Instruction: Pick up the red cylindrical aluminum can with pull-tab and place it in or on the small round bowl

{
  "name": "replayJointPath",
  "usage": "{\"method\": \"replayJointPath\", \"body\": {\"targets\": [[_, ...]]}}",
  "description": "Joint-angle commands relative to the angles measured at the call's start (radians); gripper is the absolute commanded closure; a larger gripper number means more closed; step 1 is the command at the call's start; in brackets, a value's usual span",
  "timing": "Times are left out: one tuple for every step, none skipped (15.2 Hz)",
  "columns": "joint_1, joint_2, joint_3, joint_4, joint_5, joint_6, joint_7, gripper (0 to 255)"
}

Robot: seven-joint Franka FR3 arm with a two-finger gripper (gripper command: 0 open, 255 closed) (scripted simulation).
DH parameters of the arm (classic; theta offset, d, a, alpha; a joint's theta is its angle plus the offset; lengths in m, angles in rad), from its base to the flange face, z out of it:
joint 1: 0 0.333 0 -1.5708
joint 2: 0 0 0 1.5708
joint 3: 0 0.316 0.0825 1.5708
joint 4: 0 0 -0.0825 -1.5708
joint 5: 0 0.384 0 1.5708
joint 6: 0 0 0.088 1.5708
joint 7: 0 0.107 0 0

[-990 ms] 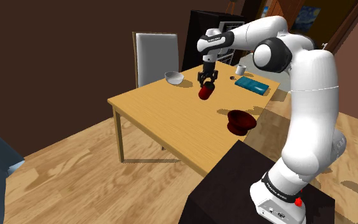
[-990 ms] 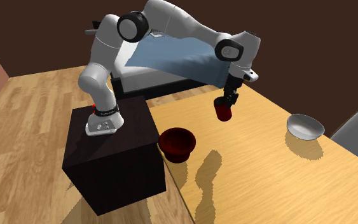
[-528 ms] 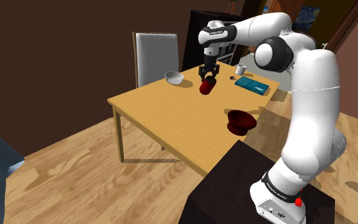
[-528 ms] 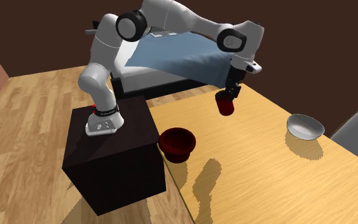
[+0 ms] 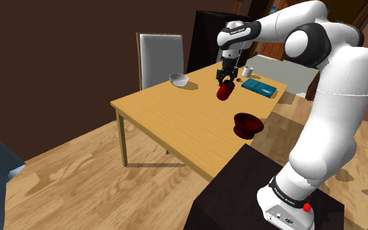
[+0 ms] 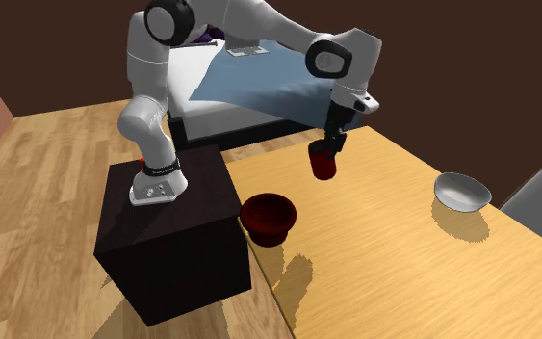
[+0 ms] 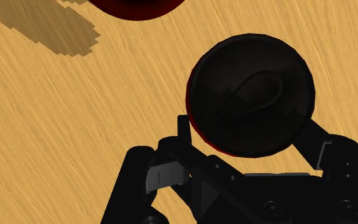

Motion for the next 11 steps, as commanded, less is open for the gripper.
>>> {"method": "replayJointPath", "body": {"targets": [[-0.008, -0.070, -0.013, -0.094, -0.016, 0.028, -0.020, 255], [-0.013, -0.102, -0.020, -0.134, -0.025, 0.038, -0.029, 255], [-0.018, -0.132, -0.026, -0.172, -0.034, 0.048, -0.039, 255], [-0.024, -0.162, -0.033, -0.209, -0.043, 0.056, -0.048, 255], [-0.029, -0.192, -0.041, -0.244, -0.052, 0.063, -0.058, 255], [-0.036, -0.221, -0.048, -0.278, -0.062, 0.070, -0.068, 255], [-0.042, -0.250, -0.055, -0.310, -0.072, 0.076, -0.078, 255], [-0.049, -0.278, -0.063, -0.341, -0.082, 0.081, -0.089, 255], [-0.057, -0.305, -0.071, -0.371, -0.093, 0.085, -0.099, 255], [-0.064, -0.332, -0.079, -0.399, -0.104, 0.089, -0.110, 255], [-0.072, -0.359, -0.087, -0.426, -0.116, 0.092, -0.120, 255]]}}
